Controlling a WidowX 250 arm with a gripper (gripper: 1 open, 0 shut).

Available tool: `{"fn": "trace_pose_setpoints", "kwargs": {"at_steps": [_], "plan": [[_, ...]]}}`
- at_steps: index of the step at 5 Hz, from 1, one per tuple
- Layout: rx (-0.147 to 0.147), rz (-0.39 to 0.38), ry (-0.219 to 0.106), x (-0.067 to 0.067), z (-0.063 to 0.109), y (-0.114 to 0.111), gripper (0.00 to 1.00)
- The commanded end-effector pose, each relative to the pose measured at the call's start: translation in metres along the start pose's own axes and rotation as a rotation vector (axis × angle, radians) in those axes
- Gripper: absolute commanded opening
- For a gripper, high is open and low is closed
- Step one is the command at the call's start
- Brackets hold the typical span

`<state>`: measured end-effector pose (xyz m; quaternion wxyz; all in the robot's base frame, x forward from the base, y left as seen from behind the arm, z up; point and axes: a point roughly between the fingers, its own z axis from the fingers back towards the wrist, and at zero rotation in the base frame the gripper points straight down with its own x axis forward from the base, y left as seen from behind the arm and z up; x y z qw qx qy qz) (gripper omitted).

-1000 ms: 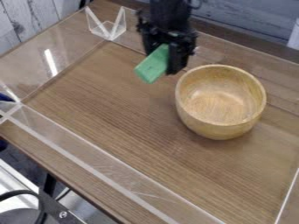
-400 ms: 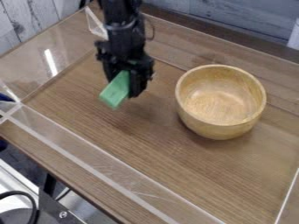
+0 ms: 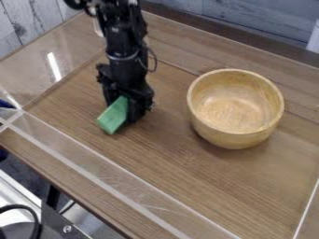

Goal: Remove the green block from inside the brown bowl and put it on the table

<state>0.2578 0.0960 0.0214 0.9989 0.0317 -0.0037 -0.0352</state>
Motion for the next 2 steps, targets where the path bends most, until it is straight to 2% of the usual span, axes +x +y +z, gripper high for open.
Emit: {"fn": "trace_pose_setpoints", "kwargs": {"at_steps": [1,2], "plan": [[0.017,0.002,-0.042,0.0097,0.0151,0.0079,0.0],[0.014,0.009,-0.043,0.0102,0.0206,0.0109,0.0]]}}
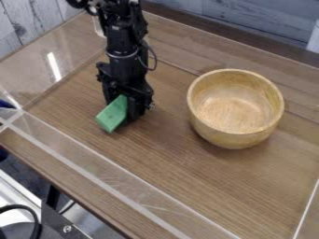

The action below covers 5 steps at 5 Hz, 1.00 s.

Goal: Remove the green block from inside the brown bowl and put it on the table

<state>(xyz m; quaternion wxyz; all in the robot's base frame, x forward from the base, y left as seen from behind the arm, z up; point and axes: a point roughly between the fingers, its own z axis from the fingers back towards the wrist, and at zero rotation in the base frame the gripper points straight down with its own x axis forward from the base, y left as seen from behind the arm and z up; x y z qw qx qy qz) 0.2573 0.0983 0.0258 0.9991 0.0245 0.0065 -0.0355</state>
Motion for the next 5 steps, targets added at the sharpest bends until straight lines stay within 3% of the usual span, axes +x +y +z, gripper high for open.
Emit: {"fn": "trace_pose_setpoints", "kwargs": {"at_steps": [1,2,4,5], "plan": [[0.02,-0.006,-0.044,0.0117,0.0256,0.0061,0.0],[0.013,-0.023,-0.026,0.013,0.032,0.0045,0.0],[0.01,0.025,0.03,0.0068,0.0287,0.0046,0.0],[-0.008,0.038,0.006,0.0107,0.024,0.0042,0.0]]}}
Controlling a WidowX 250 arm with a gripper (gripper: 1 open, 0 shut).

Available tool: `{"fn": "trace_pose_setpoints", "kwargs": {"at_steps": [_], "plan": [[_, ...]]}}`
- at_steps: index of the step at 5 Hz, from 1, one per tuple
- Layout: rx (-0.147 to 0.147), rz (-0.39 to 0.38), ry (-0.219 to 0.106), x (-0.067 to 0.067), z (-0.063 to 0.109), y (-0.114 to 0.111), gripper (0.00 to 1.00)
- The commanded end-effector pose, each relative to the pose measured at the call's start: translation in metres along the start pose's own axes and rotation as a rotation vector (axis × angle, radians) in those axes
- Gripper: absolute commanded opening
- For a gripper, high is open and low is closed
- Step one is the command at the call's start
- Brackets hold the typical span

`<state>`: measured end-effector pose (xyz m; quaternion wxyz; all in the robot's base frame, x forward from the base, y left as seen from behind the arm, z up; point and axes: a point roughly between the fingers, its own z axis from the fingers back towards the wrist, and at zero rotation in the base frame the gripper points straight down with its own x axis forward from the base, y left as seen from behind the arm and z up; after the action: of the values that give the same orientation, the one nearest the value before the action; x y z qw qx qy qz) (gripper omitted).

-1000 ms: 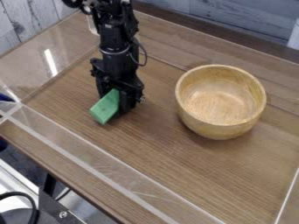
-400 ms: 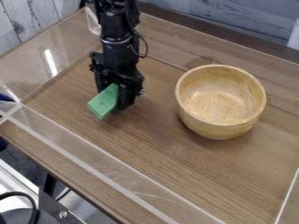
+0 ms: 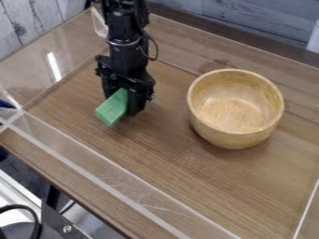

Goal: Remove the green block from inside the brown bowl and put it on the table

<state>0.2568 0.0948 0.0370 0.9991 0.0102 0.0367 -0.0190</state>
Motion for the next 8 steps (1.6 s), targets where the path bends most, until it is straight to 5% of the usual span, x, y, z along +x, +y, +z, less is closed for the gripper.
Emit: {"fn": "trace_pose_setpoints", "kwargs": {"at_steps": [1,3,4,5,7,8], "plan": [[0.001,0.018,-0.078,0.014,0.009,0.006,0.0],[-0.024,0.013,-0.106,0.016,0.003,0.007,0.0],[-0.018,0.061,-0.146,0.017,0.002,0.005,1.0],[-0.018,0.107,-0.205,0.018,0.012,0.004,1.0],[-0.078,0.094,-0.341,0.019,0.095,0.016,1.0],[-0.083,0.051,-0.334,0.016,0.114,0.009,1.0]]}}
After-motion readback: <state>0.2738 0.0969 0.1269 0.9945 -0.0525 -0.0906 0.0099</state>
